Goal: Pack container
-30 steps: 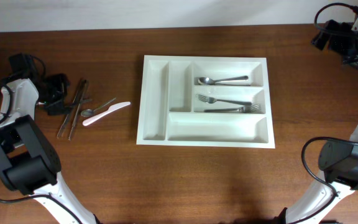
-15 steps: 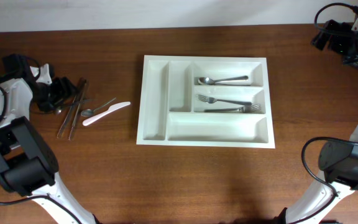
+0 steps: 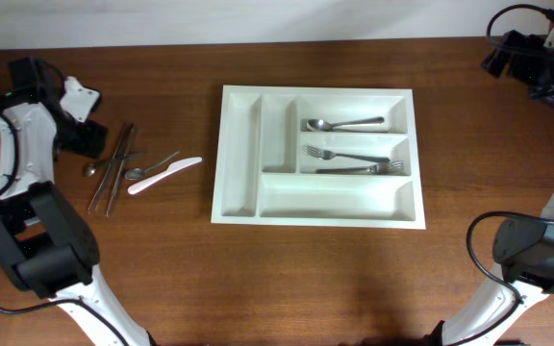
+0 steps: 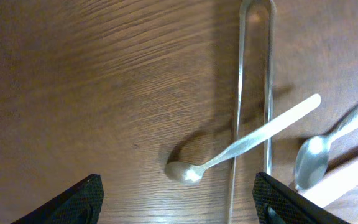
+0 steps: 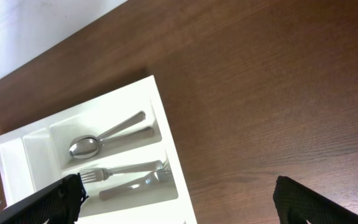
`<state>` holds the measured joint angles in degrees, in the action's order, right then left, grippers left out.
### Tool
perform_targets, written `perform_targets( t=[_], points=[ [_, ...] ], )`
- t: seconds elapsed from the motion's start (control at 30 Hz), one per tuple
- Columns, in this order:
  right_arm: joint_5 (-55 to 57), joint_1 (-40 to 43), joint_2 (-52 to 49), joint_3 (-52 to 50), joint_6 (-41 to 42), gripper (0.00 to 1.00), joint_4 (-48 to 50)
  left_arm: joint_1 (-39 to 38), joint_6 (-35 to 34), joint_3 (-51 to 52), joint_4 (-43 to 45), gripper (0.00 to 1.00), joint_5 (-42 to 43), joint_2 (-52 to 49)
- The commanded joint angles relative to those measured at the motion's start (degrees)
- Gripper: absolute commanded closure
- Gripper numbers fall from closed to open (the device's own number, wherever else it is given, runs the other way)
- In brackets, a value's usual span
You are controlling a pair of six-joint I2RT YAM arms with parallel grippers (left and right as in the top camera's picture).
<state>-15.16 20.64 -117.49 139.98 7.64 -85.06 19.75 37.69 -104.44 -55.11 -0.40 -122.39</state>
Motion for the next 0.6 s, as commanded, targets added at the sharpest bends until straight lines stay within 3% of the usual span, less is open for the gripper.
perform_targets(
  t=[0.0,0.23,0.47,0.57],
  points=[
    [-0.74,0.33,-0.42,-0.04,0.37,0.01,0.24,-1.25,17.81,-0.7,-0.24,0.22,-2.84,-0.61],
    [-0.74,0.33,-0.42,-0.04,0.37,0.01,0.17,-1.53,39.45,-0.59,-5.4,0.31,2.99,-0.85],
    [-0.74,0.33,-0.42,-0.04,0.37,0.01,0.17,-1.09,44.83,-0.59,-5.66,0.33,2.97,-3.21],
    [-0.74,0.33,-0.42,-0.04,0.37,0.01,0.15,-0.83,46.9,-0.59,-5.64,0.41,2.97,-5.03]
  ],
)
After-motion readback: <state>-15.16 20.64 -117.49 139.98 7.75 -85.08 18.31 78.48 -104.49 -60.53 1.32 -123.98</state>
